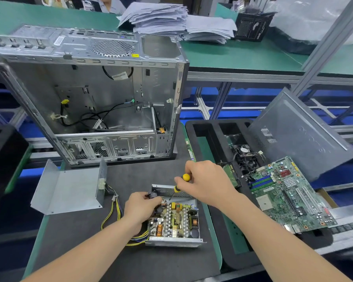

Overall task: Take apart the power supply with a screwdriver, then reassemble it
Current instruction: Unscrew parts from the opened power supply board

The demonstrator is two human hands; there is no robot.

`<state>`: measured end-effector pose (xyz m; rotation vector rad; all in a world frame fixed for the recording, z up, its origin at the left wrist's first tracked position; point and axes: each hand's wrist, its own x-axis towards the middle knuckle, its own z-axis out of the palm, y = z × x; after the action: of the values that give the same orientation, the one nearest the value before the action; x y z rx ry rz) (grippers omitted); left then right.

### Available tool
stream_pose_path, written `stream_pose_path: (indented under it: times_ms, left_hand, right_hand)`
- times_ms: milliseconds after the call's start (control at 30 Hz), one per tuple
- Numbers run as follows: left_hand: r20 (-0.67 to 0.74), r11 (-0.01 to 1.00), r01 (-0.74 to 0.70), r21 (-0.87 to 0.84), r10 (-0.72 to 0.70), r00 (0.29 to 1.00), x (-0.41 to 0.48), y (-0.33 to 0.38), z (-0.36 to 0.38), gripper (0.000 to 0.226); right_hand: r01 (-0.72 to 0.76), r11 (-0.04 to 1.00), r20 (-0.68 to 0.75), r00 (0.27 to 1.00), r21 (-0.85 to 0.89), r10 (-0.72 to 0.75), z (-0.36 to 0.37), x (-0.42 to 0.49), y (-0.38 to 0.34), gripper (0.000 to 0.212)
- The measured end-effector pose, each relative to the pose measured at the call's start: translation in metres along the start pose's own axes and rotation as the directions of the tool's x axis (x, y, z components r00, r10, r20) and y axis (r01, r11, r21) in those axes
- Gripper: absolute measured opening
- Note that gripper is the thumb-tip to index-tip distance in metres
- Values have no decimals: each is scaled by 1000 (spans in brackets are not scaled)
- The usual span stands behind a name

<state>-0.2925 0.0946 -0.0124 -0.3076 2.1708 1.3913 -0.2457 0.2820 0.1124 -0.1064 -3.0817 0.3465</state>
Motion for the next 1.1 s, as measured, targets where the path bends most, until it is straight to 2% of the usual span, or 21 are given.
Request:
stream_pose_path:
  times_ms: [333, 500, 700, 800, 933, 1100]
  left_hand:
    - [-4, 999, -14, 51, 15, 1000, 1, 1, -3, 12]
    - [-91, 971, -73, 227, 96, 991, -7, 0, 0, 17]
    - [-81, 907, -121, 404, 167, 983, -6, 6, -2, 22]
    - [-47, 914, -140, 380, 171, 984, -5, 3, -4, 22]
    - [34, 959, -147, 242, 143, 989, -6, 0, -12, 33]
    - [96, 964, -154, 215, 136, 986, -5, 2, -18, 31]
  right_hand:
    - [28, 1000, 32, 999, -6, -28, 0, -3, -4, 41]
    - [29, 998, 33, 999, 51, -31, 2, -4, -2, 34]
    - [90, 987, 30, 995, 136, -95, 3, -5, -7, 20]
    - [116, 984, 25, 992, 138, -121, 5, -6, -8, 18]
    - [152, 976, 22, 987, 156, -157, 8, -7, -10, 17]
    - [161, 976, 28, 986, 148, -167, 9, -6, -12, 17]
